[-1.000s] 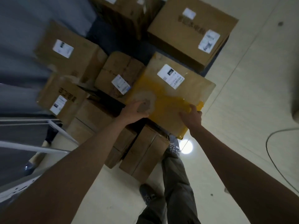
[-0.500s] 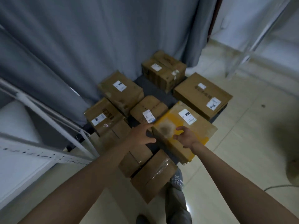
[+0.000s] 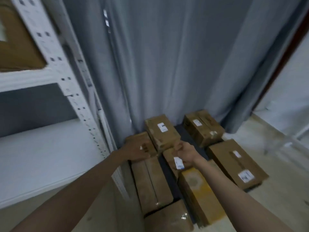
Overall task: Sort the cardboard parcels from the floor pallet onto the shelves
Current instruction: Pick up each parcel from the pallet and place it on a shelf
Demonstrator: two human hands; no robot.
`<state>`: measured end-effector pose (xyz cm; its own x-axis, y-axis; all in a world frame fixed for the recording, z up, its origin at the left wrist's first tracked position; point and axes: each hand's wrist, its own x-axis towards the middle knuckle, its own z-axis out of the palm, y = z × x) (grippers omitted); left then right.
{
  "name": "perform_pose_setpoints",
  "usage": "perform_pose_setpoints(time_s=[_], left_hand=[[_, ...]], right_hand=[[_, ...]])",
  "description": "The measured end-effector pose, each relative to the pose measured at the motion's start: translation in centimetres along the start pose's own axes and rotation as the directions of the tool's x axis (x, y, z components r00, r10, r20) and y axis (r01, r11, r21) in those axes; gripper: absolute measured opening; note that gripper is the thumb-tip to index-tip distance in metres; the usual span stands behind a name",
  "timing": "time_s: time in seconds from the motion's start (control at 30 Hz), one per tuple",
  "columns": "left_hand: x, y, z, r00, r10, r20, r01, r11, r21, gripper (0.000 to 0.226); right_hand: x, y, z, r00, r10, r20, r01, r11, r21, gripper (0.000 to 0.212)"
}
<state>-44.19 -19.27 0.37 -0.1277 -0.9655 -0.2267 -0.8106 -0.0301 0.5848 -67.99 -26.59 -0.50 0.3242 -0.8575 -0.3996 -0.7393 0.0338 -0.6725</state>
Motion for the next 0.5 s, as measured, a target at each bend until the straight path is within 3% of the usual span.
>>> perform_pose_setpoints(time_s=[0.13, 0.27, 0.5], left_hand=[[-4.1, -0.9, -3.7, 0.99, -0.125, -0.065, 0.13, 0.988, 0.083, 0.048], [-9.3, -1.1, -7.7, 0.941, -0.267, -0.207, 0.293, 0.95, 0.106, 0.066], [-20.0, 0.5, -15.4, 0.814, -0.338, -0.473, 0.417, 0.906, 0.07, 0.059]], right_hand=[[-0.4, -6.1, 0.9, 0.978, -0.198, 0.067, 0.202, 0.978, -0.054, 0.014], [-1.4, -12.2, 1.9, 0.917, -0.373, 0.141, 0.39, 0.913, -0.118, 0.027], [-6.3, -24.2, 4.1, 0.798, -0.559, 0.224, 0.591, 0.799, -0.11, 0.034]])
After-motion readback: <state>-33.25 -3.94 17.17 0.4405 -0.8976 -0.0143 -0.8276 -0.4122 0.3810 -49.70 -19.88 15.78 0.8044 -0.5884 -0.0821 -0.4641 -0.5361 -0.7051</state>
